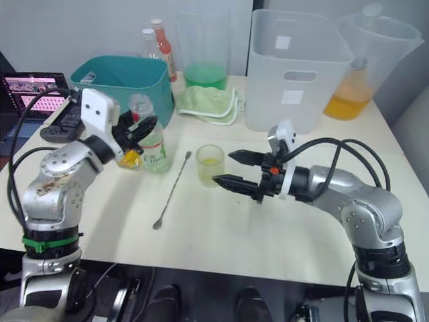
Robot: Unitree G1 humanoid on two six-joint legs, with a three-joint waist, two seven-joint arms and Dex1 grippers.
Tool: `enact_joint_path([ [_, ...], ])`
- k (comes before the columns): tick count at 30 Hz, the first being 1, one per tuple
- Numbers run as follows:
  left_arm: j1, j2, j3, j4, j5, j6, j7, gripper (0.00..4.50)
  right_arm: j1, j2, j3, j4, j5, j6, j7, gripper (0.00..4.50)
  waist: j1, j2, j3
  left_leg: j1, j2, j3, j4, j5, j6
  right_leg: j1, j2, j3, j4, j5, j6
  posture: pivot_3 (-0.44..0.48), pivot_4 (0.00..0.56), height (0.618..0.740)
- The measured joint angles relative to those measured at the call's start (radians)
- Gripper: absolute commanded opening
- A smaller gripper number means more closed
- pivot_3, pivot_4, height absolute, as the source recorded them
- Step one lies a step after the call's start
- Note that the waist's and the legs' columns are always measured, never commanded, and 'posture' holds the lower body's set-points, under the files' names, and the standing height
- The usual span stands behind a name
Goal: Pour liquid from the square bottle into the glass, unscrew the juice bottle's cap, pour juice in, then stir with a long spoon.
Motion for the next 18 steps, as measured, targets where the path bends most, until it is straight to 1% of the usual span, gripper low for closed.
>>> enact_joint_path([
  [2, 0.056, 0.002, 0.046, -0.068, -0.044, 0.028, 0.004, 1.5, -0.005, -0.019, -0.002, 0.014, -0.012, -0.006, 0.047, 4.49, 0.0, 0.0, 0.0, 0.0, 0.0, 0.0, 0.0, 0.0, 0.0, 0.0, 0.0, 0.0, 0.0, 0.0, 0.0, 0.0, 0.15, 0.733],
  [5, 0.089, 0.01, 0.103, -0.104, -0.085, 0.052, 0.017, 1.5, -0.011, -0.031, -0.005, 0.026, -0.029, -0.012, 0.094, 4.49, 0.001, 0.0, 0.0, 0.0, 0.0, 0.0, 0.0, 0.0, 0.0, 0.0, 0.0, 0.0, 0.0, 0.0, 0.0, 0.0, 0.15, 0.733],
  [9, 0.239, 0.046, 0.258, -0.23, -0.187, 0.084, 0.017, 1.5, -0.04, -0.078, 0.013, 0.068, -0.063, -0.021, 0.236, 4.49, -0.011, 0.0, 0.0, 0.001, 0.0, 0.0, -0.002, 0.0, 0.0, 0.0, 0.0, 0.0, -0.001, 0.0, -0.001, 0.0, 0.15, 0.733],
  [13, 0.32, 0.093, 0.379, -0.24, -0.254, 0.116, 0.014, 1.5, -0.072, -0.074, 0.024, 0.102, -0.087, -0.038, 0.295, 4.49, -0.013, -0.001, 0.0, 0.001, 0.0, 0.001, -0.001, 0.0, 0.0, 0.0, 0.0, 0.0, -0.001, -0.001, -0.001, 0.0, 0.15, 0.733],
  [15, 0.323, 0.1, 0.433, -0.23, -0.283, 0.12, 0.024, 1.5, -0.083, -0.064, 0.034, 0.112, -0.103, -0.039, 0.307, 4.49, -0.01, -0.002, 0.0, 0.001, 0.0, 0.001, -0.001, 0.0, 0.0, 0.0, 0.0, 0.0, -0.002, -0.001, -0.001, 0.0, 0.15, 0.733],
  [18, 0.318, 0.124, 0.48, -0.171, -0.286, 0.097, 0.041, 1.5, -0.096, -0.049, 0.039, 0.12, -0.113, -0.039, 0.317, 4.49, -0.006, -0.002, 0.0, 0.001, 0.0, 0.001, -0.001, 0.0, 0.0, -0.001, 0.0, 0.0, -0.002, -0.001, -0.001, 0.0, 0.15, 0.733],
])
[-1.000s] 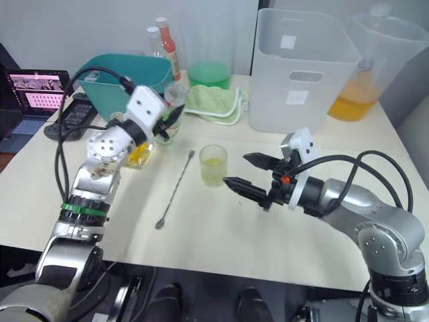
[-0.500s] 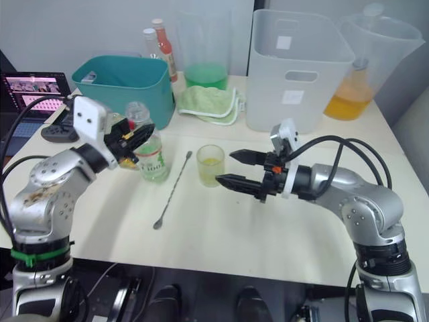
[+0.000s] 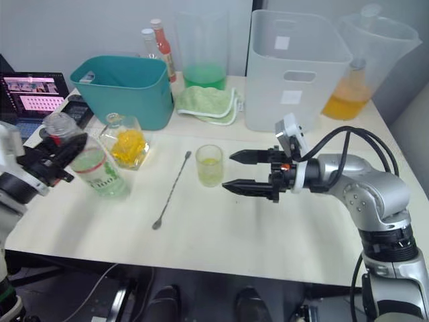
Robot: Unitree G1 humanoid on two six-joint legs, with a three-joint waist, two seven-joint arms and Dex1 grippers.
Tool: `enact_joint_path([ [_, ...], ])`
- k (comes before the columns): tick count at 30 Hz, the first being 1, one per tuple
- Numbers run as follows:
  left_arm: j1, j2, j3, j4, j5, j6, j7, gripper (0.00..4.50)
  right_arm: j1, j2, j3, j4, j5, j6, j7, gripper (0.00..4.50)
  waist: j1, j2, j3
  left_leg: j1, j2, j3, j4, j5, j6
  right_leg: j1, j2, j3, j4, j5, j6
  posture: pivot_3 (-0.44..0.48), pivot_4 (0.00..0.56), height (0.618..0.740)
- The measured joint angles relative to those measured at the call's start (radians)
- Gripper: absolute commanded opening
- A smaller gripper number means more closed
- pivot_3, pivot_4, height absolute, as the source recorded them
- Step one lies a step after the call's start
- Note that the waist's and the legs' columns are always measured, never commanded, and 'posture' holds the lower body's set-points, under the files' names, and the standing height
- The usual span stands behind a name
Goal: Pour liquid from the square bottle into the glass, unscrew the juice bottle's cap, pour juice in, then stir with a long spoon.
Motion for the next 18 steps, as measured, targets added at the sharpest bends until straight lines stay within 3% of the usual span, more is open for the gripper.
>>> enact_joint_path([
  [5, -0.083, 0.01, -0.01, 0.234, 0.07, -0.137, 0.024, 1.5, 0.0, 0.01, -0.002, -0.021, -0.003, 0.008, -0.007, 4.49, 0.005, -0.001, 0.0, 0.0, 0.0, 0.0, 0.0, 0.0, 0.0, 0.0, 0.0, 0.0, 0.0, 0.0, 0.0, 0.0, 0.15, 0.733],
  [18, -0.448, 0.071, -0.221, 0.84, 0.231, -0.482, -0.061, 1.5, 0.097, -0.021, -0.106, -0.149, 0.016, 0.053, -0.129, 4.49, 0.005, -0.003, 0.0, -0.001, 0.0, 0.0, -0.002, 0.0, 0.0, -0.001, 0.0, 0.0, 0.0, 0.0, 0.0, 0.0, 0.15, 0.733],
])
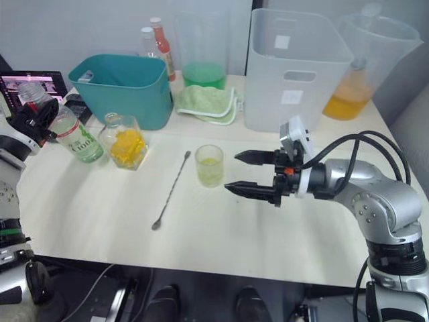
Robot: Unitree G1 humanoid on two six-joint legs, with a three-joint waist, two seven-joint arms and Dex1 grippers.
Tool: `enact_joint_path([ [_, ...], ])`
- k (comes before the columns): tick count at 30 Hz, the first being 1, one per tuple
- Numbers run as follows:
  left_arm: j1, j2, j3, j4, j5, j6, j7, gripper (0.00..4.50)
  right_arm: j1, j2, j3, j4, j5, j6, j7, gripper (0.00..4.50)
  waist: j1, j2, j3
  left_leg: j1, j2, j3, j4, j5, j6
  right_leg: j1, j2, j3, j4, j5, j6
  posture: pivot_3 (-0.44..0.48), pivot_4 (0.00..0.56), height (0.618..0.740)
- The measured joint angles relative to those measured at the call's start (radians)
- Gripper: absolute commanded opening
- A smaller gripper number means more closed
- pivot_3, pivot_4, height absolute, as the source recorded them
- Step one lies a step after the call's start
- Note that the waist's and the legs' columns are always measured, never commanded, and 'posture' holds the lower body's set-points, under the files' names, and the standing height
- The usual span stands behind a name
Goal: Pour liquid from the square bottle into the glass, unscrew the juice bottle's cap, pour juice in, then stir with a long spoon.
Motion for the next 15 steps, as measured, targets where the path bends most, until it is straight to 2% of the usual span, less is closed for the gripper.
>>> enact_joint_path([
  [7, -0.053, -0.013, -0.066, 0.17, 0.044, -0.075, -0.018, 1.5, 0.056, -0.023, -0.061, -0.057, 0.03, 0.022, -0.056, 4.49, -0.002, 0.0, 0.0, -0.001, 0.0, 0.0, 0.0, 0.0, 0.0, 0.0, 0.0, 0.0, 0.0, 0.0, 0.0, 0.0, 0.15, 0.733],
  [14, -0.059, -0.014, -0.072, 0.215, 0.058, -0.136, -0.018, 1.5, 0.057, -0.032, -0.063, -0.076, 0.038, 0.023, -0.082, 4.49, -0.001, 0.0, 0.0, 0.0, 0.0, 0.0, 0.0, 0.0, 0.0, 0.0, 0.0, 0.0, 0.0, 0.0, 0.0, 0.0, 0.15, 0.733],
  [15, -0.056, -0.015, -0.072, 0.215, 0.057, -0.141, -0.018, 1.92, 0.057, -0.034, -0.063, -0.076, 0.038, 0.023, -0.084, 4.5, -0.002, 0.0, 0.0, 0.0, 0.0, 0.0, 0.0, 0.0, 0.0, 0.0, 0.0, 0.0, 0.001, 0.0, 0.0, 0.0, 0.15, 0.733],
])
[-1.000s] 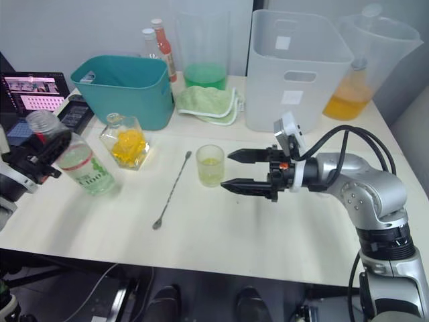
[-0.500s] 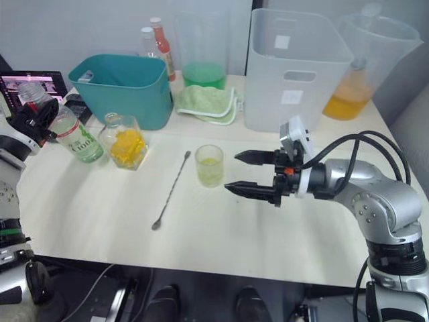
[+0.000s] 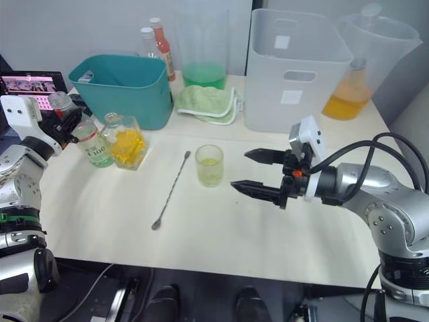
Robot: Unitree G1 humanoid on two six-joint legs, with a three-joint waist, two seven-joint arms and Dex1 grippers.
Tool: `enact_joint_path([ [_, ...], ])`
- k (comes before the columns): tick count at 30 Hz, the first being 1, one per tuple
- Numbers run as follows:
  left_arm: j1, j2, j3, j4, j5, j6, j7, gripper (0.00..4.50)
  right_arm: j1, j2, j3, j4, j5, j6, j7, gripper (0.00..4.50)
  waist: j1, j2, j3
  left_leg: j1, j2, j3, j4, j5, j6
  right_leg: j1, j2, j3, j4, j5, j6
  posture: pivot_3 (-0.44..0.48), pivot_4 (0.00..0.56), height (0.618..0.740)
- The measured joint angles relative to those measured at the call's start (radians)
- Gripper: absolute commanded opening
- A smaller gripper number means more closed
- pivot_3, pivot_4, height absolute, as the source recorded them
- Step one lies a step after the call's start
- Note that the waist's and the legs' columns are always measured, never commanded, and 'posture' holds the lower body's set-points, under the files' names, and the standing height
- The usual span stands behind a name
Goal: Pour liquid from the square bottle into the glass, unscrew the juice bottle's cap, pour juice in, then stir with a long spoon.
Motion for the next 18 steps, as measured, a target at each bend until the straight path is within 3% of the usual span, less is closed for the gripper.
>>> enact_joint_path([
  [7, 0.037, -0.004, 0.009, -0.014, -0.008, -0.013, 0.011, 4.32, 0.002, -0.021, 0.0, -0.001, 0.002, 0.012, -0.003, 4.5, 0.001, 0.0, 0.0, 0.0, 0.0, 0.0, 0.0, 0.0, 0.0, 0.0, 0.0, 0.0, 0.0, 0.0, 0.0, 0.0, 0.15, 0.733],
  [8, 0.039, -0.004, 0.01, -0.016, -0.013, -0.012, 0.012, 4.47, 0.002, -0.021, 0.0, -0.001, 0.002, 0.012, -0.003, 4.5, 0.002, 0.0, 0.0, 0.0, 0.0, 0.0, 0.0, 0.0, 0.0, 0.0, 0.0, 0.0, 0.0, 0.0, 0.0, 0.0, 0.15, 0.733],
  [18, -0.024, -0.004, 0.068, -0.103, -0.093, 0.014, 0.026, 4.47, 0.002, -0.021, 0.0, 0.0, 0.002, 0.012, -0.002, 4.5, 0.003, -0.001, 0.0, 0.0, 0.0, 0.0, 0.0, 0.0, 0.0, 0.0, 0.0, 0.0, 0.0, 0.0, 0.0, 0.0, 0.15, 0.733],
])
